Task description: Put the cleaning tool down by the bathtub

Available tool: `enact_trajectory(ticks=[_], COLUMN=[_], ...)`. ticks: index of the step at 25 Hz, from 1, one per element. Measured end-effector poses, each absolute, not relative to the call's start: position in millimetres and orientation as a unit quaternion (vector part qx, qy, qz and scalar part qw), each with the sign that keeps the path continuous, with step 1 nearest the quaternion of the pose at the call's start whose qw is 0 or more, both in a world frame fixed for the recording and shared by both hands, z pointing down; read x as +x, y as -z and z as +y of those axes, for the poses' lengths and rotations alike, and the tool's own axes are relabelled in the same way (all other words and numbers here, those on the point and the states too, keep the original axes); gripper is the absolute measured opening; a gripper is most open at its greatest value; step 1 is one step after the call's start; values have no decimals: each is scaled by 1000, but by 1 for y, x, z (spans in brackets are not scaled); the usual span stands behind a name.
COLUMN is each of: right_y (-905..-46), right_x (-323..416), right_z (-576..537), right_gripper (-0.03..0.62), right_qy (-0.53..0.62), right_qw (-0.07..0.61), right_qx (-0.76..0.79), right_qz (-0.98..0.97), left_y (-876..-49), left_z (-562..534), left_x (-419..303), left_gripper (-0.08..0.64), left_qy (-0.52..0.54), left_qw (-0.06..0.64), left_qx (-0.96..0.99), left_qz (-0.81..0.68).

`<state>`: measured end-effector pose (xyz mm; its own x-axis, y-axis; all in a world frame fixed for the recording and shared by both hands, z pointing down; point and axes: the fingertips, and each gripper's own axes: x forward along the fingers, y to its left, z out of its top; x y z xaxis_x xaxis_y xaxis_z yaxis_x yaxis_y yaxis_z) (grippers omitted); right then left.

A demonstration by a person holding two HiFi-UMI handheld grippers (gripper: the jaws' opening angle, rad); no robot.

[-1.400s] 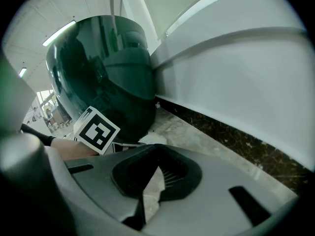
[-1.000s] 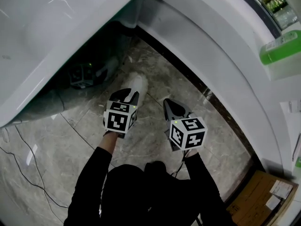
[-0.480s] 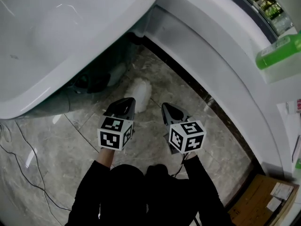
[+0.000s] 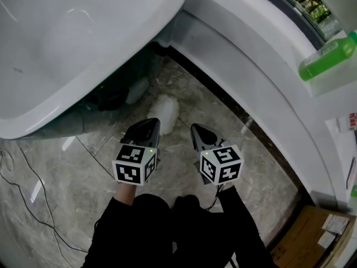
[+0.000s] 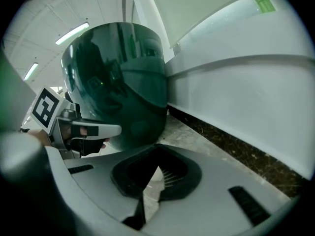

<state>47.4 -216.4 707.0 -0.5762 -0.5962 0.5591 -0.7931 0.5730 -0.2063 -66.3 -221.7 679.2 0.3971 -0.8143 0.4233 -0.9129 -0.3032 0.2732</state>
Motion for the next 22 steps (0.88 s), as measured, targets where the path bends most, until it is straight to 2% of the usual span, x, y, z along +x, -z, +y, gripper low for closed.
enact_trajectory(ticks=[22], right_y=[-719], right_x=[46], right_z=[-214], right_gripper=[0], right_qy=[-234], right_qw=[226], right_qx=[406], right_qz=[-854], left_y=[-696], left_z=[-221], left_x=[-65], left_gripper=[8], left_qy=[-120], left_qw=[246], left_qx=[793], left_qz=[-545])
